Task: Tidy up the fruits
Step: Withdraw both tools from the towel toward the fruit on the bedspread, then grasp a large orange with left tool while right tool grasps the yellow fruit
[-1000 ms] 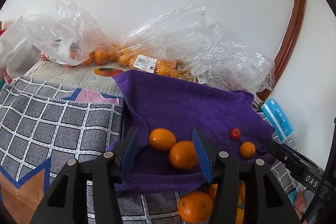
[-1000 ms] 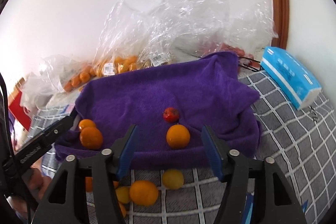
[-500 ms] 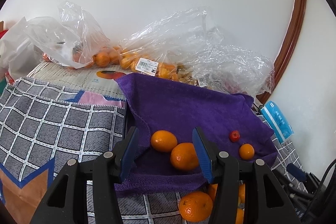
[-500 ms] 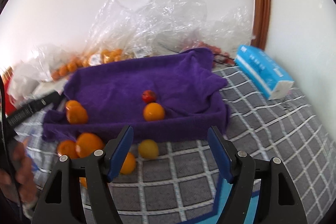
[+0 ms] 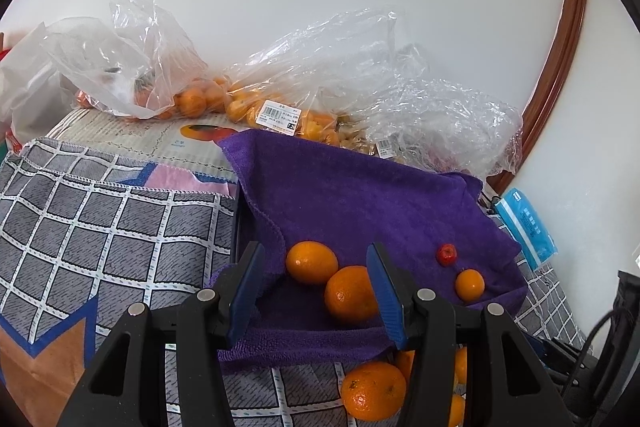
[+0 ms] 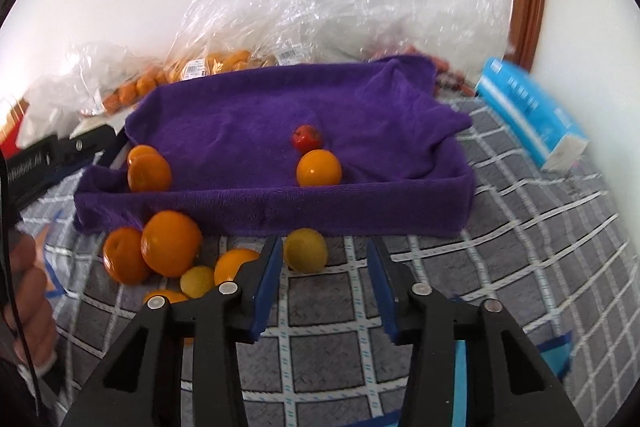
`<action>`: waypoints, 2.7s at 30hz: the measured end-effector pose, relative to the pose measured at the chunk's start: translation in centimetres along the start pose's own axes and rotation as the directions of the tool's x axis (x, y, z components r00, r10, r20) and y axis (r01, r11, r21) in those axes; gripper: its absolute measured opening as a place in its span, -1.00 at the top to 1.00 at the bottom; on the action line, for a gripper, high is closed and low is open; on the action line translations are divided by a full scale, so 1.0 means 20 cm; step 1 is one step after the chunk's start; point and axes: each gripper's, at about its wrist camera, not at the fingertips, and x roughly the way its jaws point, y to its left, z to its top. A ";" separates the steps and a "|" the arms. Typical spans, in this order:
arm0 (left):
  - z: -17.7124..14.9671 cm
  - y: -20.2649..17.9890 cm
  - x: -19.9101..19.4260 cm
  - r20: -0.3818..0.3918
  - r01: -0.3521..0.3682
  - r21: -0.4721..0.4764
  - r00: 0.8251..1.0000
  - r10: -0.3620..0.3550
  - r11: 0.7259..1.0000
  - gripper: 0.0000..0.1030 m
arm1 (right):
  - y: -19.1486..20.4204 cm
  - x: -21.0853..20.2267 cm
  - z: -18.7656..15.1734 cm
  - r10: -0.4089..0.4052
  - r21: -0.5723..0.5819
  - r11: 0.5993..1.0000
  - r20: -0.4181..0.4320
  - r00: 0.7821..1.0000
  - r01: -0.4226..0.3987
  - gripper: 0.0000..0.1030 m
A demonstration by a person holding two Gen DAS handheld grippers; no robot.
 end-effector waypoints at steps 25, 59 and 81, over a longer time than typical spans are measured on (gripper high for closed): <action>0.01 -0.03 -0.11 -0.072 0.098 -0.016 0.992 -0.099 0.995 0.05 | -0.11 -0.05 -0.11 0.052 0.027 0.998 0.056 0.997 -0.054 0.47; -0.31 -0.07 -0.13 -0.268 -0.058 0.218 0.956 0.117 0.974 -0.09 | -0.17 -0.07 -0.12 0.120 0.087 0.989 0.044 0.992 -0.123 0.47; -0.29 0.06 -0.15 -0.220 0.141 -0.010 0.965 -0.140 0.990 0.24 | -0.15 -0.08 -0.13 0.128 0.075 0.988 0.079 0.989 -0.134 0.46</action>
